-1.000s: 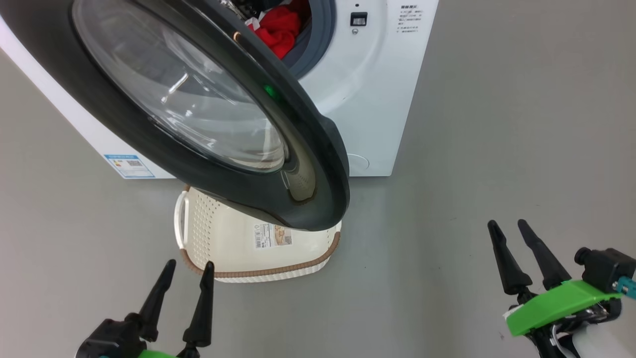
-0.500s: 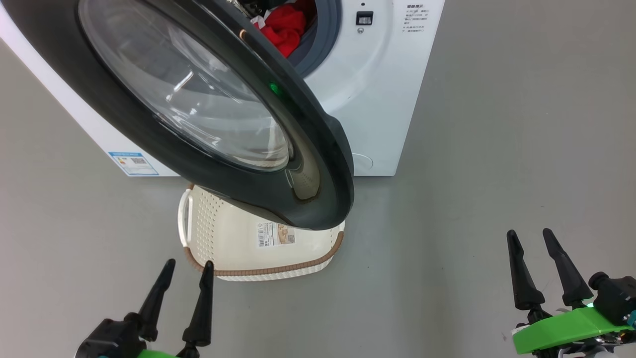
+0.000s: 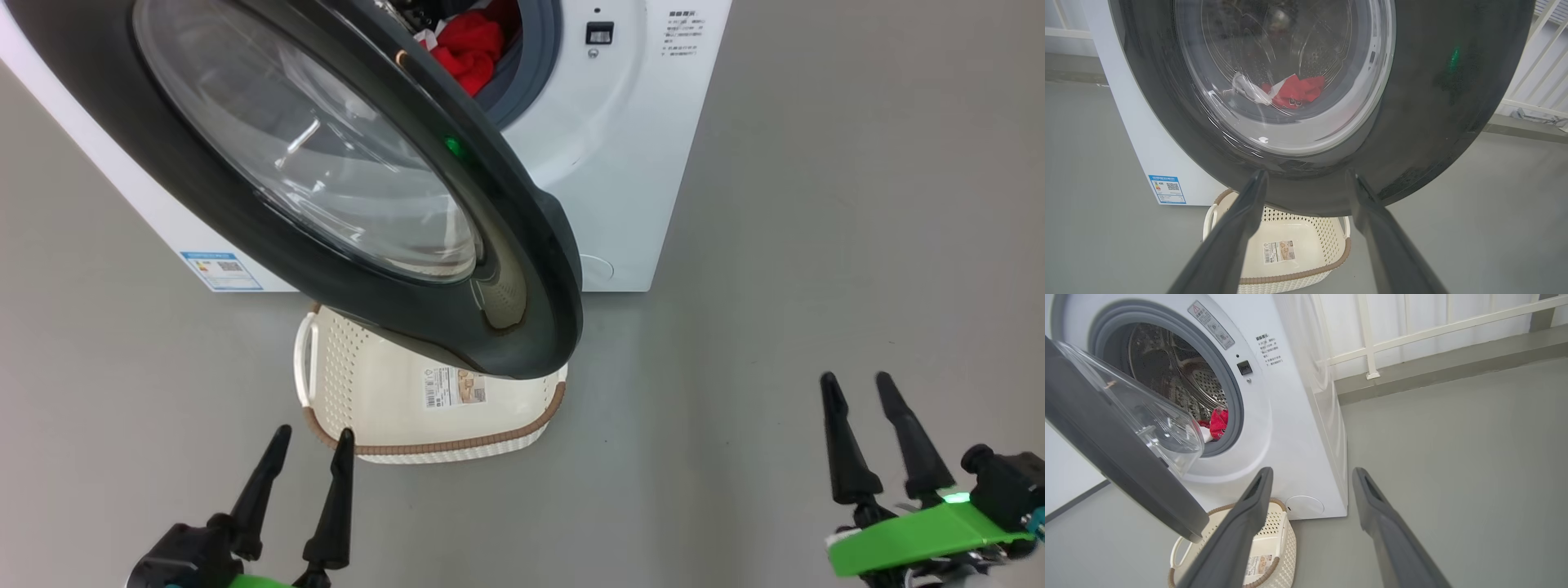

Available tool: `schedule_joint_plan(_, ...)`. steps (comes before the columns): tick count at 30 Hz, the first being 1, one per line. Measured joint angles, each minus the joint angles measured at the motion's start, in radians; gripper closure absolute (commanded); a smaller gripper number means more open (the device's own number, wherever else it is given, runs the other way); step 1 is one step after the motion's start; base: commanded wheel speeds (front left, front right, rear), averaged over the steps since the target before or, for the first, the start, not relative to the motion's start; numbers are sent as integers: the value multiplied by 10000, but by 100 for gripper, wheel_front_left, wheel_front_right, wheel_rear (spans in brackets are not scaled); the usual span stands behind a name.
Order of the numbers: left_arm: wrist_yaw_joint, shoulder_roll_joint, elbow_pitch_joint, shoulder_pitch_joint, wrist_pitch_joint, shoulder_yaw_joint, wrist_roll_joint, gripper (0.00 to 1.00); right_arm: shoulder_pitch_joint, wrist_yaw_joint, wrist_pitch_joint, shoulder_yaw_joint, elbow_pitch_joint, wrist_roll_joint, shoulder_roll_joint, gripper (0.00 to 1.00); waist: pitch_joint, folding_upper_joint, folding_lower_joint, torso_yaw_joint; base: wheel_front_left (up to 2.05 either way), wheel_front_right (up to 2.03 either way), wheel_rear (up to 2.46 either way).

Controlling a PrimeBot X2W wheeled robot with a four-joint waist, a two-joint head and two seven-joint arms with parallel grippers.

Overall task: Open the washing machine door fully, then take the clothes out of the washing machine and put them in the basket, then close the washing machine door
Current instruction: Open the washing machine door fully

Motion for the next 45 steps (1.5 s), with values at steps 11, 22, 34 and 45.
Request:
schedule_joint_plan(11,0,-23,-35,2,0,-305,-4,0,-1979,0,0,2201,-696,4056,-265,100,-4,0,0,264,0,0,0)
schedule_joint_plan(22,0,-42,4,-13,0,-767,-38,0,-5040,0,3026,3701,173,11795,-1030,100,217,0,0,738,0,0,0)
schedule_joint_plan(34,0,-117,159,-226,0,-1064,-291,0,-7268,-2,8821,3333,3664,14943,-1308,100,505,0,0,1438,0,0,0)
schedule_joint_plan(45,0,-157,282,-236,0,-1160,-376,0,-7543,-2,9864,3818,4082,14772,-1317,100,337,0,0,1875,0,0,0)
